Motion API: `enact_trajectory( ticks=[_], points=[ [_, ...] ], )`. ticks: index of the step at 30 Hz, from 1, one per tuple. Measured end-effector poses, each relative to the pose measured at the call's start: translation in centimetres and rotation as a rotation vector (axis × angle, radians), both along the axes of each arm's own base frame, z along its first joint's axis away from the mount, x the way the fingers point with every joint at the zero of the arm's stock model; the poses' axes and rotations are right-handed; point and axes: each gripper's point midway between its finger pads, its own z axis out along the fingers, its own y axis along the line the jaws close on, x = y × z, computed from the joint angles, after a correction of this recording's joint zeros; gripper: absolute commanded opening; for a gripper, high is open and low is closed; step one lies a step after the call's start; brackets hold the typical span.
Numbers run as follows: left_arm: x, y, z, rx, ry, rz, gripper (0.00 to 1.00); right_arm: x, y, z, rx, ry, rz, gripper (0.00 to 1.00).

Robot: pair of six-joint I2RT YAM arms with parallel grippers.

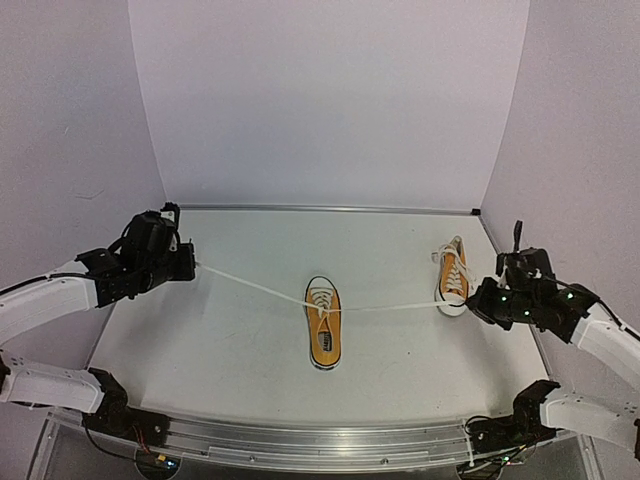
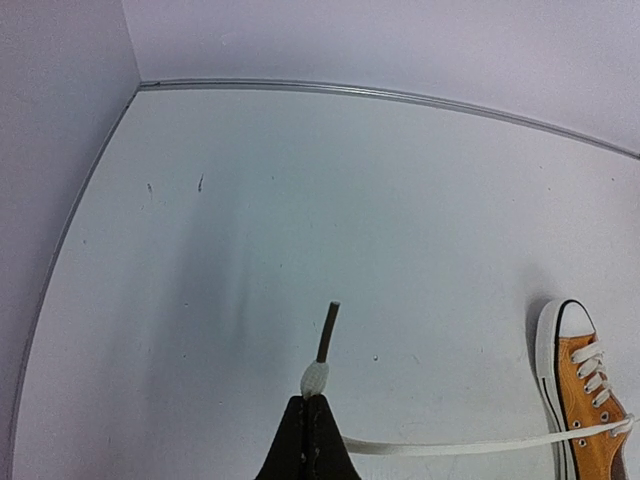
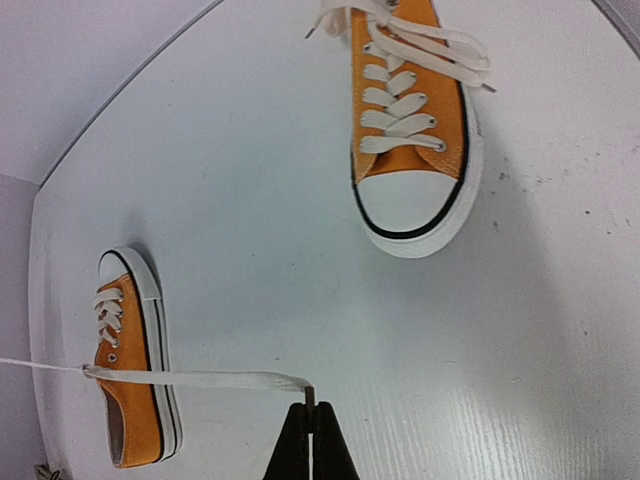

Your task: Tie the shoes

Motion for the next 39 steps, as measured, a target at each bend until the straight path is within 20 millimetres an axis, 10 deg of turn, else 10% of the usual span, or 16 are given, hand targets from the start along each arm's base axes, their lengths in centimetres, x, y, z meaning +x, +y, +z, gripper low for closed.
enact_trajectory(
  ticks=[13,23,39],
  points=[
    [-1.3,1.1,-6.3,-0.071,0.186,0.141,0.00,-3.2,-5.1,-4.3,-0.103,0.138,-0.261,0.00],
    [-2.2,4.3,-8.9,-0.097,0.264,0.271,0.00,-3.8,-5.5,-6.0,-0.097,0.193,-0.320,0.00],
    [-1.8,3.5,-10.2,-0.115,0.313,0.190,0.01,-3.7,-4.8,-8.4,-0.114,0.257,-0.287,0.02]
  ],
)
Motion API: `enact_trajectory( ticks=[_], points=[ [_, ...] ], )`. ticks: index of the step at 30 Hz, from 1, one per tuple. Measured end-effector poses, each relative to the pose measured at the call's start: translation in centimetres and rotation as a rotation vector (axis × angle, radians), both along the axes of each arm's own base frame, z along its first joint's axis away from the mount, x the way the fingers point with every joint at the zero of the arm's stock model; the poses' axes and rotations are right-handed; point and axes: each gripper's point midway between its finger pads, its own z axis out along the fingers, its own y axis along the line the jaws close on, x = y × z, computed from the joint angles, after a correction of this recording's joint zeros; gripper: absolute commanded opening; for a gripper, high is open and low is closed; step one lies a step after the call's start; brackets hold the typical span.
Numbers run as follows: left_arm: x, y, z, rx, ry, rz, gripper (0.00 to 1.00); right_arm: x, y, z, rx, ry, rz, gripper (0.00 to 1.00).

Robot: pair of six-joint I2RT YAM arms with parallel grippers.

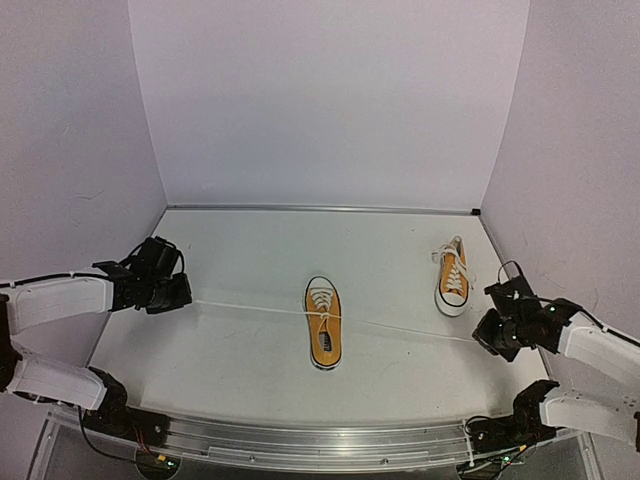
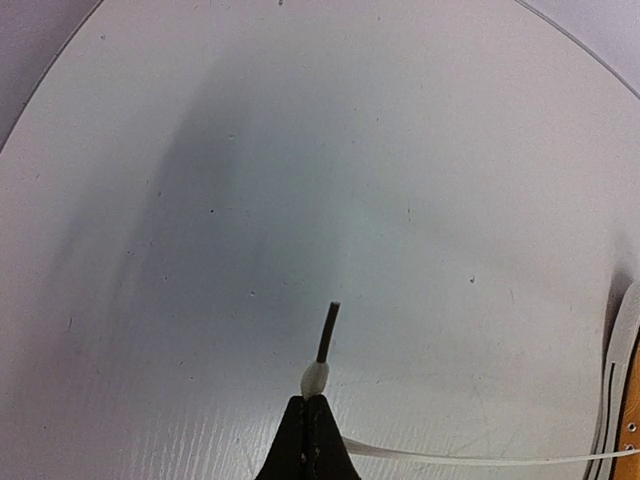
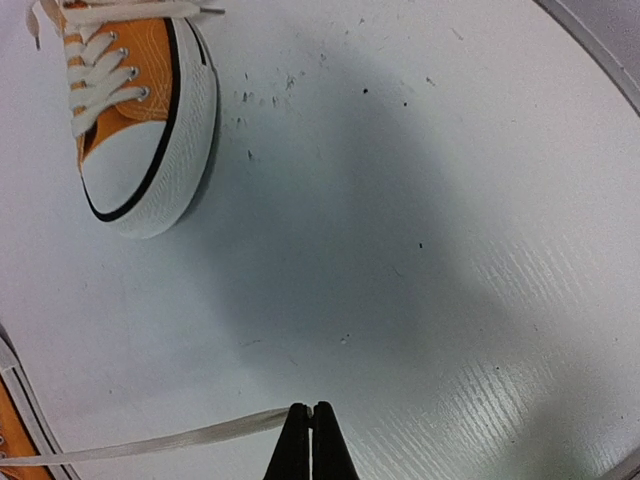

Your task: Tie the shoes

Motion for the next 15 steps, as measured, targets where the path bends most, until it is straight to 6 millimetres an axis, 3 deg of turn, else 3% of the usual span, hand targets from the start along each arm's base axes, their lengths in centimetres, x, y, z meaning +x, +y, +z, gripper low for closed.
enact_trajectory(
  ticks=[5,8,9,12,15],
  points=[
    [-0.2,-0.3,-1.5,0.013,0.056,-0.030,0.07,0.4,1.1,-1.7,-0.008,0.064,0.078,0.08],
    [-0.3,-1.0,-2.5,-0.011,0.088,-0.046,0.17,0.9,1.7,-1.9,0.007,0.058,0.110,0.21],
    [-0.3,-1.1,-2.8,-0.019,0.097,-0.049,0.22,1.0,1.9,-1.9,0.010,0.058,0.120,0.23],
    [-0.5,-1.3,-3.4,-0.030,0.118,-0.051,0.49,1.2,2.3,-2.2,0.021,0.064,0.134,0.44],
    [-0.7,-1.3,-3.6,-0.042,0.128,-0.043,0.68,1.3,2.6,-2.3,0.035,0.061,0.144,0.64]
  ],
)
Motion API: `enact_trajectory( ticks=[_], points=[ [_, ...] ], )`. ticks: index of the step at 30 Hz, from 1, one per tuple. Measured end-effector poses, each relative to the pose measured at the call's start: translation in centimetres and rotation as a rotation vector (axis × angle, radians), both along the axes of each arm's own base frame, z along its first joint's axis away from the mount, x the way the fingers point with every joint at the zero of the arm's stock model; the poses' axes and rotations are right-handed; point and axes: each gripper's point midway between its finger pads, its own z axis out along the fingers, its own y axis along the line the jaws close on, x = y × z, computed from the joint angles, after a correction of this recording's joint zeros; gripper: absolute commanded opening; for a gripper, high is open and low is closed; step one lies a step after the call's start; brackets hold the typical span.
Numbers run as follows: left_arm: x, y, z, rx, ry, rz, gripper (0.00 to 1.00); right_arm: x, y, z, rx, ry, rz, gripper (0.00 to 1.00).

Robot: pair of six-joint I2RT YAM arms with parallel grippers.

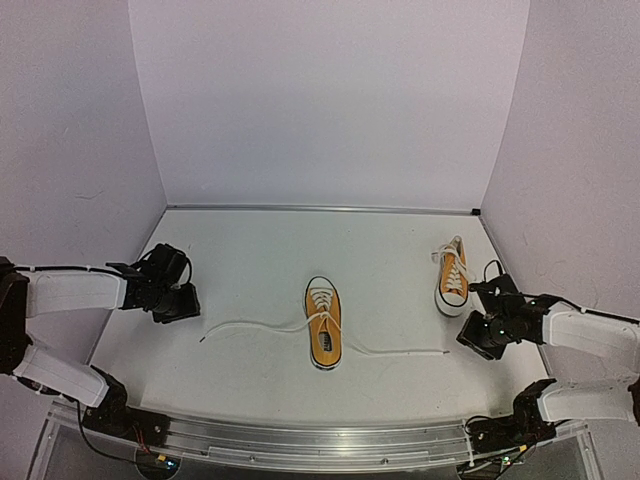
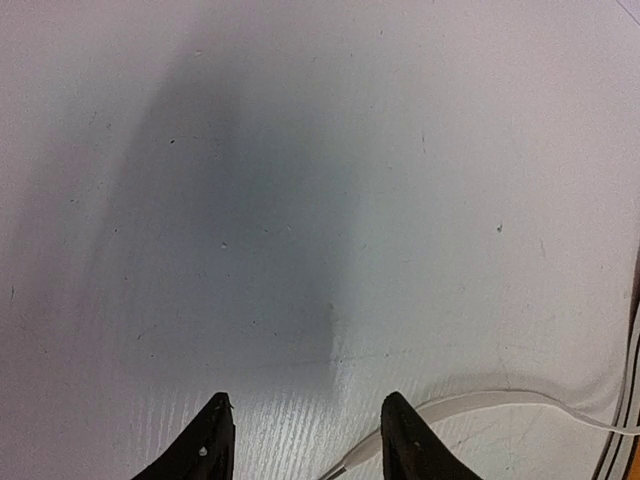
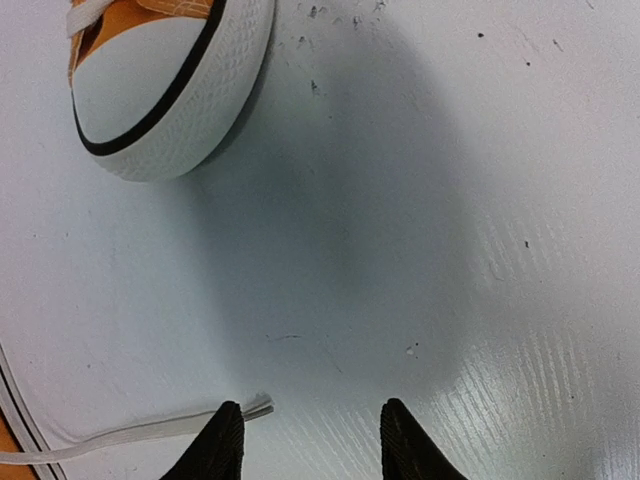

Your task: Tie the shoes

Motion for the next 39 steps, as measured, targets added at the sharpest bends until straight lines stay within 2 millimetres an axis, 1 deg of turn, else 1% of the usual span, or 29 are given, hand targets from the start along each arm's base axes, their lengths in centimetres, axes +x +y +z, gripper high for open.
enact_trajectory(
  ticks=[1,4,5,7,9,12,15,18,20,22,24,27,29,34,36,39],
  points=[
    [0.0,0.0,0.0,-0.001,-0.001,0.004,0.73,0.0,0.1,0.0,0.006,-0.002,0.003,0.71],
    [0.0,0.3,0.7,0.006,-0.017,0.005,0.82,0.1,0.4,0.8,0.033,-0.037,0.009,0.87],
    [-0.1,0.4,1.0,0.011,-0.024,-0.001,0.86,0.3,0.5,1.4,0.044,-0.061,0.013,0.92],
    [0.1,0.2,1.7,0.019,-0.039,-0.034,0.93,0.6,0.8,2.7,0.064,-0.114,0.040,0.98],
    [0.4,-0.5,2.5,0.022,-0.058,-0.098,0.99,0.9,1.3,4.0,0.078,-0.159,0.079,0.98],
    [1.0,-2.5,4.0,0.006,-0.100,-0.229,1.00,1.9,2.2,6.5,0.086,-0.226,0.151,0.98],
    [0.9,-5.6,5.3,-0.017,-0.152,-0.397,0.99,3.0,3.6,9.1,0.103,-0.286,0.239,0.98],
    [-0.1,-9.5,6.4,-0.017,-0.221,-0.599,0.92,3.8,5.3,10.8,0.133,-0.316,0.342,0.98],
    [-1.4,-12.3,6.7,0.002,-0.264,-0.754,0.87,3.9,6.4,11.1,0.158,-0.323,0.402,0.98],
    [-2.5,-14.8,6.1,0.024,-0.283,-0.913,0.83,3.8,7.2,11.1,0.183,-0.321,0.448,0.98],
    [-3.4,-16.7,4.8,0.052,-0.282,-1.045,0.78,3.7,7.9,11.2,0.208,-0.321,0.484,0.98],
    [-4.4,-18.3,2.7,0.096,-0.260,-1.208,0.71,3.5,8.7,11.5,0.240,-0.330,0.520,0.98],
    [-4.8,-19.5,1.8,0.118,-0.256,-1.311,0.65,3.4,9.0,11.6,0.256,-0.333,0.534,0.98],
    [-4.2,-22.1,1.6,0.164,-0.295,-1.477,0.48,2.8,9.2,10.9,0.276,-0.318,0.548,0.98],
    [-3.7,-22.9,1.6,0.181,-0.307,-1.521,0.44,2.5,9.2,10.7,0.281,-0.312,0.551,0.98],
    [-3.3,-23.8,1.4,0.210,-0.303,-1.577,0.41,2.3,9.2,10.6,0.284,-0.311,0.553,0.98]
  ],
)
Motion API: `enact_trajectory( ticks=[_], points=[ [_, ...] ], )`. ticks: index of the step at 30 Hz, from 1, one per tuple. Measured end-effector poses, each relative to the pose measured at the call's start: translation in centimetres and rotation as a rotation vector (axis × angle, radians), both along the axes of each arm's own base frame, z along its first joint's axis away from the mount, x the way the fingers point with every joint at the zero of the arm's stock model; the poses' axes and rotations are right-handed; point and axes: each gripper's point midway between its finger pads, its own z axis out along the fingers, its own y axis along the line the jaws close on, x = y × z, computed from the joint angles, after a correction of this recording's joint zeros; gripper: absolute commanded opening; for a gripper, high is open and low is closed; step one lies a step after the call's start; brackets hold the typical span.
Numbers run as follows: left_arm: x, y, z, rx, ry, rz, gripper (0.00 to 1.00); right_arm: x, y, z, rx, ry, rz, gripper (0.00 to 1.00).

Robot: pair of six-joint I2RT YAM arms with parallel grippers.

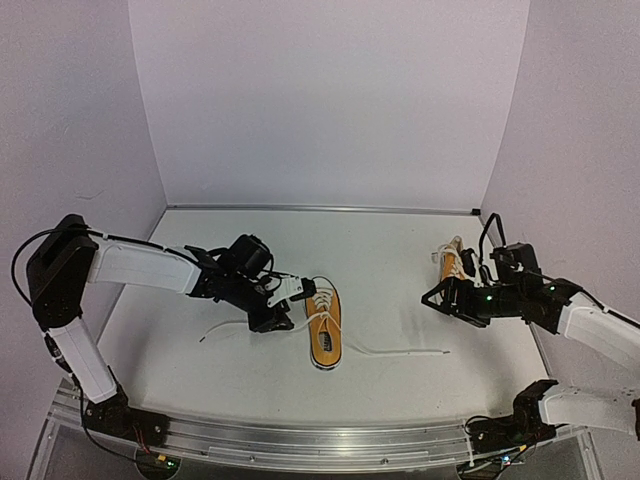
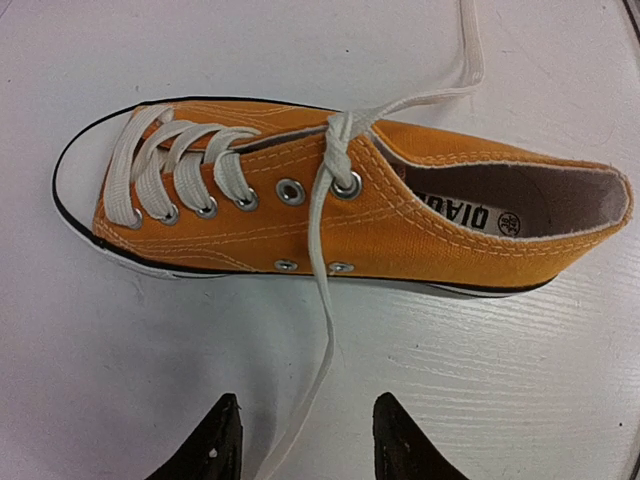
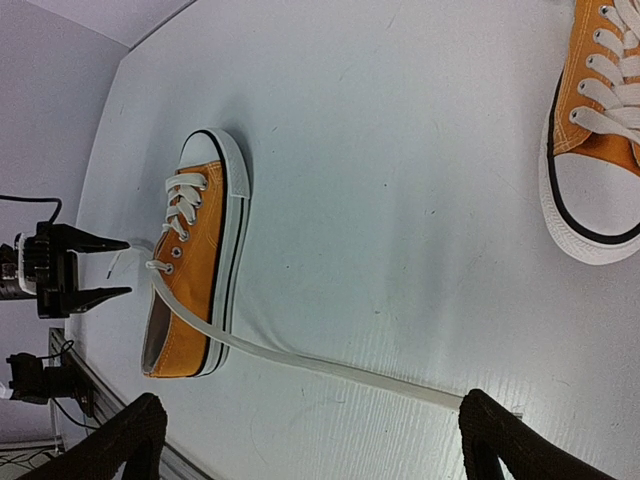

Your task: Tie the shoes

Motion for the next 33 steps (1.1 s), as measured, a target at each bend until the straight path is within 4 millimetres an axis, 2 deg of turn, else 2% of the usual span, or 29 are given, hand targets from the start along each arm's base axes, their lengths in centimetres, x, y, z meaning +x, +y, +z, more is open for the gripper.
enact_trajectory(
  ticks=[13,17,20,23,29,33],
  points=[
    [-0.3,-0.7,-2.8,0.111,0.030,-0.096,0.31,-0.1,0.0,-0.2,0.000,0.003,0.002,0.98],
    [-0.3,-0.8,-3.6,0.130,0.046,-0.100,0.20,-0.1,0.0,-0.2,-0.001,0.004,0.002,0.98],
    [-0.4,-0.7,-3.9,0.138,0.050,-0.104,0.09,-0.1,0.0,-0.2,-0.001,0.004,0.002,0.98],
    [-0.2,-0.8,-3.8,0.137,0.046,-0.098,0.00,-0.1,0.0,-0.2,-0.001,0.005,0.002,0.98],
    [0.2,-1.5,-3.0,0.093,0.029,-0.082,0.00,-0.3,-0.1,-0.6,-0.004,0.012,0.001,0.93],
    [0.3,-2.6,-0.3,-0.028,-0.003,-0.062,0.00,-0.3,-0.2,-1.2,-0.012,0.029,-0.004,0.84]
  ],
)
